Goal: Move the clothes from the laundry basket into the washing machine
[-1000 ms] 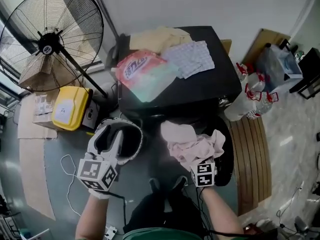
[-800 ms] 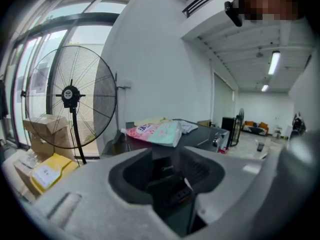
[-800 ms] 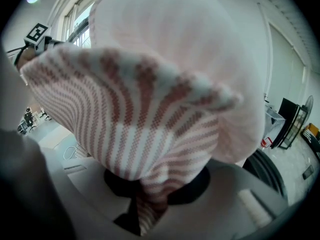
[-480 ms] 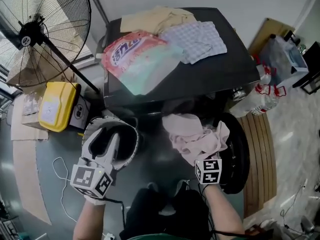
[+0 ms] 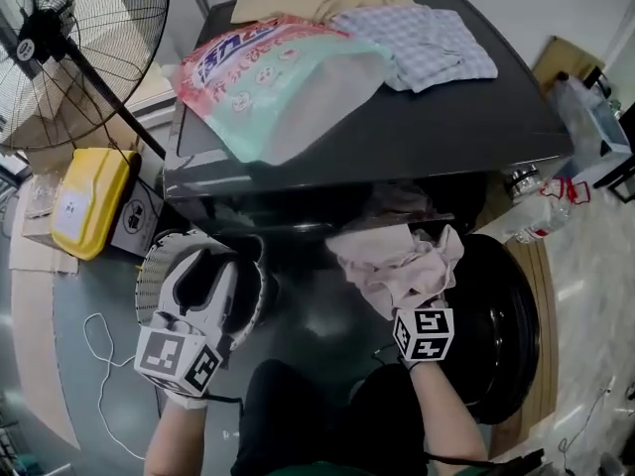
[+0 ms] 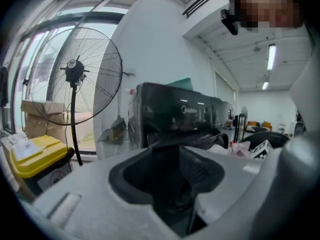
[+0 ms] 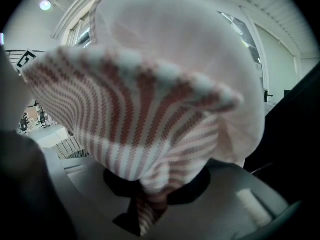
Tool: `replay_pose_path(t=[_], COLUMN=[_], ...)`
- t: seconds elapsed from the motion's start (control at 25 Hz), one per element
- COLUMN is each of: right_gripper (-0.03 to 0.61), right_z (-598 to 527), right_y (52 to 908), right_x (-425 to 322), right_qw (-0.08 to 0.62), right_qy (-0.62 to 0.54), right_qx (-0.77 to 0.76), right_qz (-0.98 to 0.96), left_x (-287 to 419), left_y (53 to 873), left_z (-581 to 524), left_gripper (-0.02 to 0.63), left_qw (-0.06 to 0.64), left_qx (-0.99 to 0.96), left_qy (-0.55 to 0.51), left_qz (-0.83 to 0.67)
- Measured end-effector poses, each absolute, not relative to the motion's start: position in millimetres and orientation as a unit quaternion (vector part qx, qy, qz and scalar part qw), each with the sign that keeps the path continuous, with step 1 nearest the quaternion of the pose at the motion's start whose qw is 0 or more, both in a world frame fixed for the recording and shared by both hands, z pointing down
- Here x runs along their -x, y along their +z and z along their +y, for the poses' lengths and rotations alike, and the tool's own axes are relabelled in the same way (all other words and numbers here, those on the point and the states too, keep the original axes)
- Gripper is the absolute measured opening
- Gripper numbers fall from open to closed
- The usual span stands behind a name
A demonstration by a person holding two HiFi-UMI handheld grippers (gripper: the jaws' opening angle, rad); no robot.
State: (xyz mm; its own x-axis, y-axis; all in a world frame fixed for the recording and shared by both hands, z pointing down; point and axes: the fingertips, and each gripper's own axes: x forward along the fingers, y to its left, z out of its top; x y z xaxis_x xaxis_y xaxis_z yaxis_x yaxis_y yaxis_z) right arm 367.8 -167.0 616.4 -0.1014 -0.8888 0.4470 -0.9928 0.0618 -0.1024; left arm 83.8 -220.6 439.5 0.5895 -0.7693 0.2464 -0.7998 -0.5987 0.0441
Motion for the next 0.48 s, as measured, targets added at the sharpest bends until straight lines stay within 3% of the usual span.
replay_pose_path(t=[0.48], right_gripper=[0.095], right_z=[-246.2], right_y=[689.1], right_x=[-370.5], right_qw=[0.107], right_qy=[0.137], right_qx=[-0.668], right_qz=[-0.724], left_x=[-45.7], left_y=[537.7], left_z=[-221.8], left_gripper=[0.169], left_qw=[0.040], left_qx=[-0.877], left_qy=[0.078], left_qz=[-0.472])
